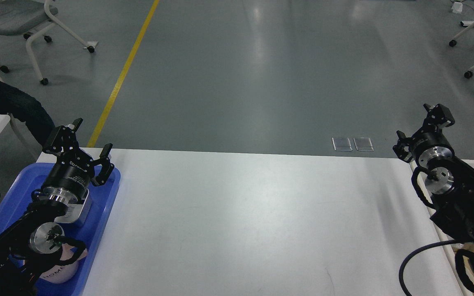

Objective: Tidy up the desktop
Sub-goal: 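Release the foil package into the bin and raise the right gripper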

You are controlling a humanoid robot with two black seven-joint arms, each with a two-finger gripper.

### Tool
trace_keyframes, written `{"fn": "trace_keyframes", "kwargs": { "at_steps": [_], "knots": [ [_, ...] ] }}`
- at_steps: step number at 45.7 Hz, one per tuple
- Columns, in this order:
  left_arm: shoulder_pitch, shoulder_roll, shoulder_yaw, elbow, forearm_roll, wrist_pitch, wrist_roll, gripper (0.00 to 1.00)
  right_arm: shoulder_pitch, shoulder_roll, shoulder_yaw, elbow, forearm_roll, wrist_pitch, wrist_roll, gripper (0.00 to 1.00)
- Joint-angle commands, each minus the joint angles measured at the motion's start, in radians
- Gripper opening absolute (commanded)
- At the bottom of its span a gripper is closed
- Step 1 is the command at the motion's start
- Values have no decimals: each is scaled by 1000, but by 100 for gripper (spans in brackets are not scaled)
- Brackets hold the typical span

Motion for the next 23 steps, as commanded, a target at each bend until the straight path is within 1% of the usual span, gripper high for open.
{"fn": "trace_keyframes", "kwargs": {
  "at_steps": [1, 5, 7, 11, 14, 19, 23],
  "knots": [
    [36, -3, -48, -9, -19, -10, 2, 96, -18, 34, 271, 97, 1, 76, -3, 100],
    [72, -8, -85, -47, -24, -13, 0, 96, -101, 68, 333, 214, 1, 177, -12, 100],
    [88, -11, -101, -61, -24, -13, 0, 96, -149, 82, 350, 280, 1, 200, -12, 100],
    [122, -16, -134, -70, -24, -15, 0, 96, -224, 82, 371, 399, 1, 219, -11, 100],
    [151, -7, -166, -86, -24, -18, 2, 96, -293, 76, 375, 462, 1, 226, -12, 100],
    [205, 10, -235, -118, -24, -44, 6, 96, -396, 42, 375, 544, 1, 257, -11, 100],
    [233, 27, -275, -121, -24, -62, 8, 96, -451, -1, 379, 564, 1, 289, -11, 100]
  ]
}}
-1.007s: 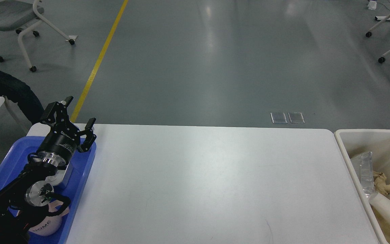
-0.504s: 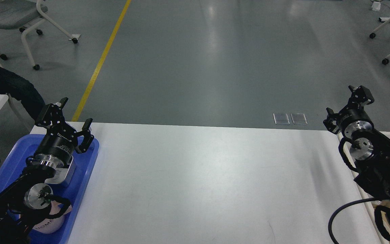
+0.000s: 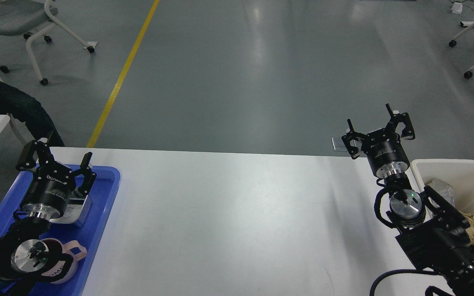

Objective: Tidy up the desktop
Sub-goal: 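Release the foil package into the bin and raise the right gripper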

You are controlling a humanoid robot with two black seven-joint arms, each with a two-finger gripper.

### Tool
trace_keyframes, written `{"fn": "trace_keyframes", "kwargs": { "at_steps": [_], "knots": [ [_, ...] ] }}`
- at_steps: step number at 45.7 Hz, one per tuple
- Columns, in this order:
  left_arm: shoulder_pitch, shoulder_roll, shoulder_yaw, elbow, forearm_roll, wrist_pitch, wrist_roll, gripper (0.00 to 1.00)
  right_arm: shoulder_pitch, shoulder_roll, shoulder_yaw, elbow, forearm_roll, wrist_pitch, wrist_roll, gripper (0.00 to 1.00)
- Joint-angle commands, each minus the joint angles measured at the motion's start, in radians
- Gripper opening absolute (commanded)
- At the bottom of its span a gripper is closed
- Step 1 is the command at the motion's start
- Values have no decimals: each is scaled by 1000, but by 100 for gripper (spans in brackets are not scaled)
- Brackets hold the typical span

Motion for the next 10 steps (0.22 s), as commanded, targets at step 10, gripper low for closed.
{"fn": "trace_keyframes", "kwargs": {
  "at_steps": [10],
  "knots": [
    [51, 35, -90, -12, 0, -29, 1, 96, -154, -97, 68, 53, 6, 95, 0, 100]
  ]
}}
